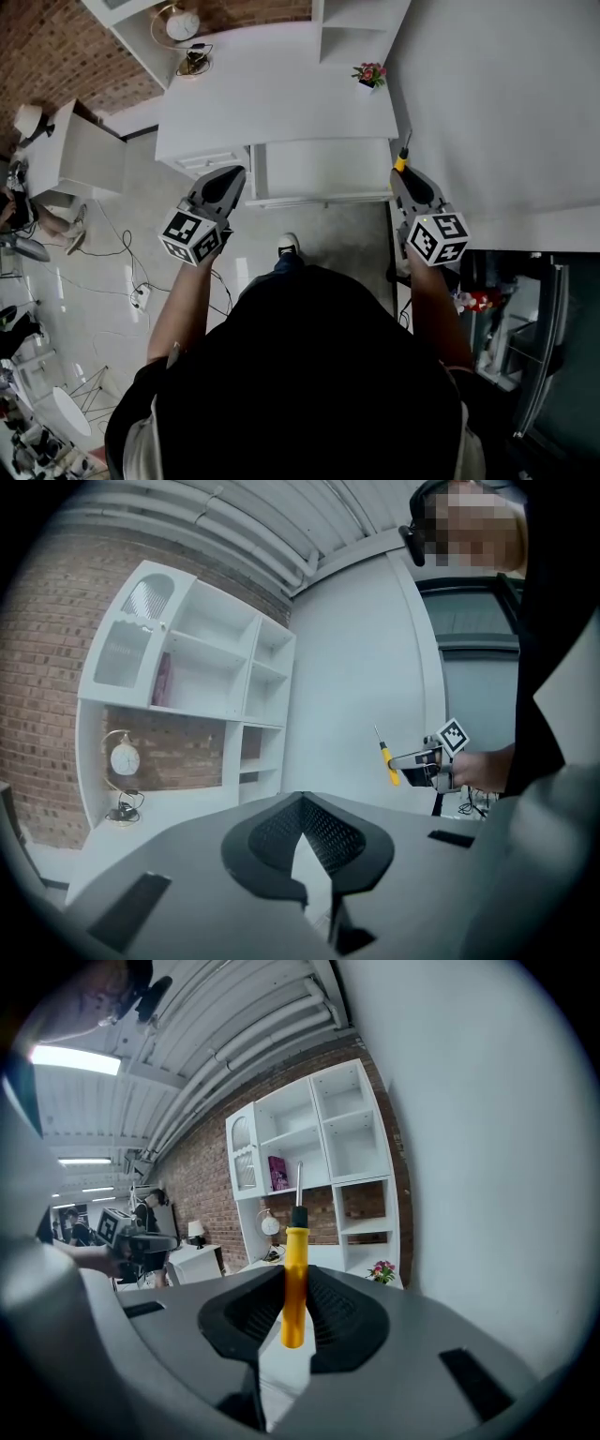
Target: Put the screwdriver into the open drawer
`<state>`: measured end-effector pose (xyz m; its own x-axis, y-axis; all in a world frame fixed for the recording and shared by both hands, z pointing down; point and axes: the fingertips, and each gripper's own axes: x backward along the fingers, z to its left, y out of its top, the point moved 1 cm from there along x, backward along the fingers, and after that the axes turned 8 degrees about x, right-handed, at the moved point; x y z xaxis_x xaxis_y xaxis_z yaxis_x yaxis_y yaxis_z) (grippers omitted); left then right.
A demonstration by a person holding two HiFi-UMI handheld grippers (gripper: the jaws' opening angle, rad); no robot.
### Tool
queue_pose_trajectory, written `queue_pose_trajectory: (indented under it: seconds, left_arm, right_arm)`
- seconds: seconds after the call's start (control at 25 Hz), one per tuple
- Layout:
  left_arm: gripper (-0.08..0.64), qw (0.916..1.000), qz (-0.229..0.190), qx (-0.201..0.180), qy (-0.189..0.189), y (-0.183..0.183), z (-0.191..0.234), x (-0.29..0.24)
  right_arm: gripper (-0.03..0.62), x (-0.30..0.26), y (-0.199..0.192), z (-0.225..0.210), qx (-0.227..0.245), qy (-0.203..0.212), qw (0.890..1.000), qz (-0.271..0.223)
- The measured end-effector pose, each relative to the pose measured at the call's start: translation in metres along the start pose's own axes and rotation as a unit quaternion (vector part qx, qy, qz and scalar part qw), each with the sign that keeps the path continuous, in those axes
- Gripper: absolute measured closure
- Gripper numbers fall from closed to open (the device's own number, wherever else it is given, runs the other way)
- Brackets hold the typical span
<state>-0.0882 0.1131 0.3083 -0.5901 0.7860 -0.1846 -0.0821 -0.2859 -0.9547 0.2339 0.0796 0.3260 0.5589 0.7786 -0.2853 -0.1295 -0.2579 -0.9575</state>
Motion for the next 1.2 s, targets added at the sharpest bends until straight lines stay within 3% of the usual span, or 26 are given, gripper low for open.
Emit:
queue_pose_trajectory:
  seconds: [1.2]
  left_arm:
    - [0.543, 0.9983, 0.043, 0.012, -0.037, 0.009, 0.112, -0.08]
  right_arm:
    - [0.509, -0.13, 0.014, -0.028, -0.018, -0.03, 0.999, 0.022]
